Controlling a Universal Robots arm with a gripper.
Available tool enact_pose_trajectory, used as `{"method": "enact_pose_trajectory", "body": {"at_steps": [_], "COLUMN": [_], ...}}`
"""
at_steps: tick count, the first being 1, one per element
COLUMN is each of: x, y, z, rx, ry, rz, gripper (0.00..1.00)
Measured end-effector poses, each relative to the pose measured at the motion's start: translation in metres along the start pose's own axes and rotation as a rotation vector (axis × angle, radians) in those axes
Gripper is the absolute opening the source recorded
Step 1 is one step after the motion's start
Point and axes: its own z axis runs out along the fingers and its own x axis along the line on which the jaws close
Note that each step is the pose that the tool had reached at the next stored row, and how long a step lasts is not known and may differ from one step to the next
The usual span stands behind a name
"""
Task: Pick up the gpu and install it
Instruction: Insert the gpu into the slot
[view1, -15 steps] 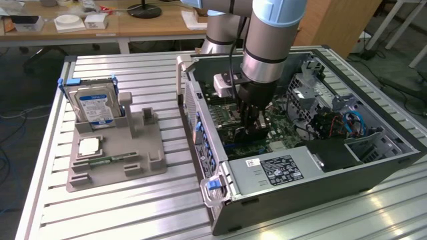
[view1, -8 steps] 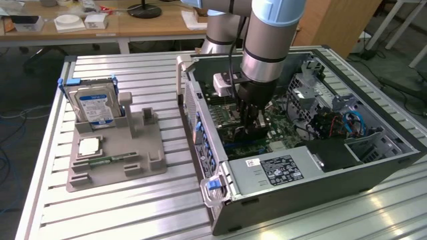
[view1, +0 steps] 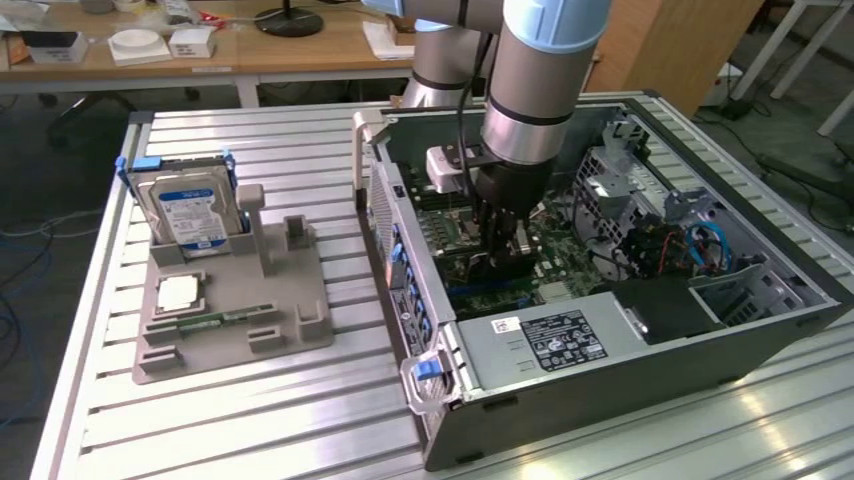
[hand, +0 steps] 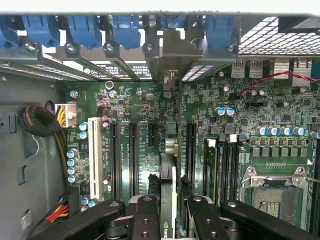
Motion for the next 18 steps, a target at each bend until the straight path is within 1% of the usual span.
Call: {"method": "enact_pose_trajectory", "body": {"at_steps": [9,18], "x": [-0.0008,-0.0008], "y": [0.0001,0.0008], "z": [0.0002,0.0066], "rx": [-0.0002,-0.0003], "ry": [0.0003,0.0009], "rz": [0.000,0.000], "gripper": [0.26,0.26]}}
